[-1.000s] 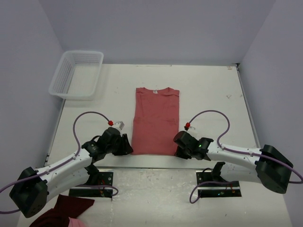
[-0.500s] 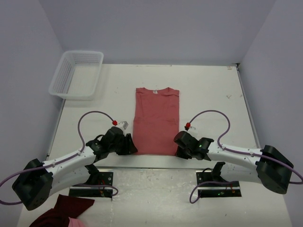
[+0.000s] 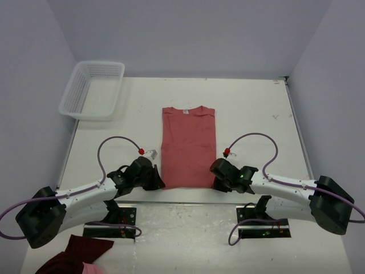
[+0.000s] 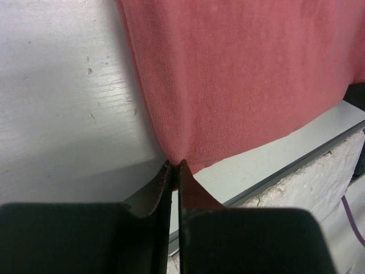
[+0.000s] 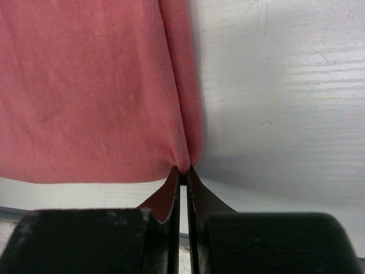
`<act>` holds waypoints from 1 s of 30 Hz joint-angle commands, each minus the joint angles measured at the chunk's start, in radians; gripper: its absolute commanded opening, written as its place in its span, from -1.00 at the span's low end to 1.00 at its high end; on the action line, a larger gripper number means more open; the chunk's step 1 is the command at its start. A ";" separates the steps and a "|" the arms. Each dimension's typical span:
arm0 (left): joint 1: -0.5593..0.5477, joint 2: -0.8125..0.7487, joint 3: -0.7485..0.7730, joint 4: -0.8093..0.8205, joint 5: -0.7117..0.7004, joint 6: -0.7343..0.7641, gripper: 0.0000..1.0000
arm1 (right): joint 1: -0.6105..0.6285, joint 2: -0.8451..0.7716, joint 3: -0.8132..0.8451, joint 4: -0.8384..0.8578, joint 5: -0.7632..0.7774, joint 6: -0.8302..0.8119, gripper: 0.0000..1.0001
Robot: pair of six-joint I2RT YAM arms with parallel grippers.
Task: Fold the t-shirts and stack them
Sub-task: Grab one side of the 2/3 rectangular tshirt with both arms
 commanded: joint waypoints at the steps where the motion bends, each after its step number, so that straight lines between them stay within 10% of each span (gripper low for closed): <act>1: -0.014 0.014 -0.036 -0.050 -0.021 -0.008 -1.00 | 0.005 -0.003 -0.007 -0.041 0.047 -0.009 -1.00; 30: -0.135 -0.641 0.027 -0.360 0.019 -0.105 -1.00 | 0.399 -0.056 0.321 -0.499 0.301 0.132 -1.00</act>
